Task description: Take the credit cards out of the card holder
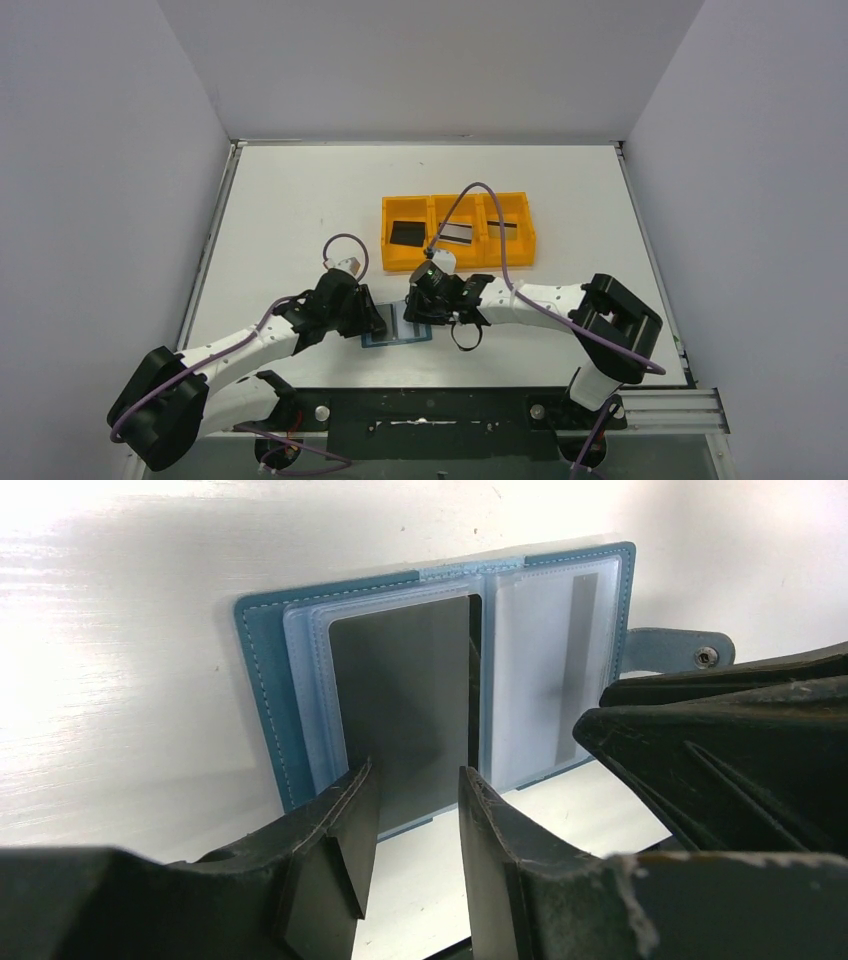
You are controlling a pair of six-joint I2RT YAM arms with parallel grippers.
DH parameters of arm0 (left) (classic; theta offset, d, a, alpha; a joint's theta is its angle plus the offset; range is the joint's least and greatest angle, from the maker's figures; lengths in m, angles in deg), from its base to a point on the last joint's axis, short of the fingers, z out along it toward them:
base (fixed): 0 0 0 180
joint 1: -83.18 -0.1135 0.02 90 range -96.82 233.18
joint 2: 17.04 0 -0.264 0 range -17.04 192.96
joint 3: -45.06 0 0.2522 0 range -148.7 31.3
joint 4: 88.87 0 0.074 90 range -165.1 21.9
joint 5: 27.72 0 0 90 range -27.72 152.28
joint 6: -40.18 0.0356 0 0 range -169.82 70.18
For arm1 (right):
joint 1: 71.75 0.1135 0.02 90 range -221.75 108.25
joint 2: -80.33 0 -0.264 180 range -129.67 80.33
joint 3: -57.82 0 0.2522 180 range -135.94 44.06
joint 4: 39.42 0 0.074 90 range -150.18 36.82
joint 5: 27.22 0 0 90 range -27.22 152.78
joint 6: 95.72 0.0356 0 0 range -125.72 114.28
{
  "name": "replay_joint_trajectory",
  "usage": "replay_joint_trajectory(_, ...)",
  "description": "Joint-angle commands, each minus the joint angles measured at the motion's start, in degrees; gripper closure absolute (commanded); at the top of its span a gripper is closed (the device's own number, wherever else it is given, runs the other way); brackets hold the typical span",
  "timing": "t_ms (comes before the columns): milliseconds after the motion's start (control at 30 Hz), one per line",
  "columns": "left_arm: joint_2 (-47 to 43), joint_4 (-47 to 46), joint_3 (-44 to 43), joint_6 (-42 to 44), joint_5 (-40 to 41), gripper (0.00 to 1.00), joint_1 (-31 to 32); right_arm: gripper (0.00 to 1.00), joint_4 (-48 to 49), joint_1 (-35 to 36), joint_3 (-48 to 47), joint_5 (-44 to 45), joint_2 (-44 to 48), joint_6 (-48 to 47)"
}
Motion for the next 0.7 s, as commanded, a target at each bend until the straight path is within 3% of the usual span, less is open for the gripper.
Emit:
replay_joint_trajectory(0,0.74,1.0,1.21,1.08,-0.2,0.66,-0.19,0.65,-1.69,0.33,-1.57,2.86,-1.89,0.12)
replay_joint_trajectory(433,0.38,0.95,1.27,1.09,-0.69,0.67,-0.24,0.61,0.05,0.32,0.47,1.57,-3.23,1.08)
replay_joint_trajectory(667,0.7,-0.84,1.97,1.27,-2.25,0.7,-0.23,0.67,4.1,0.66,-0.88,-2.21,-3.86,-1.26)
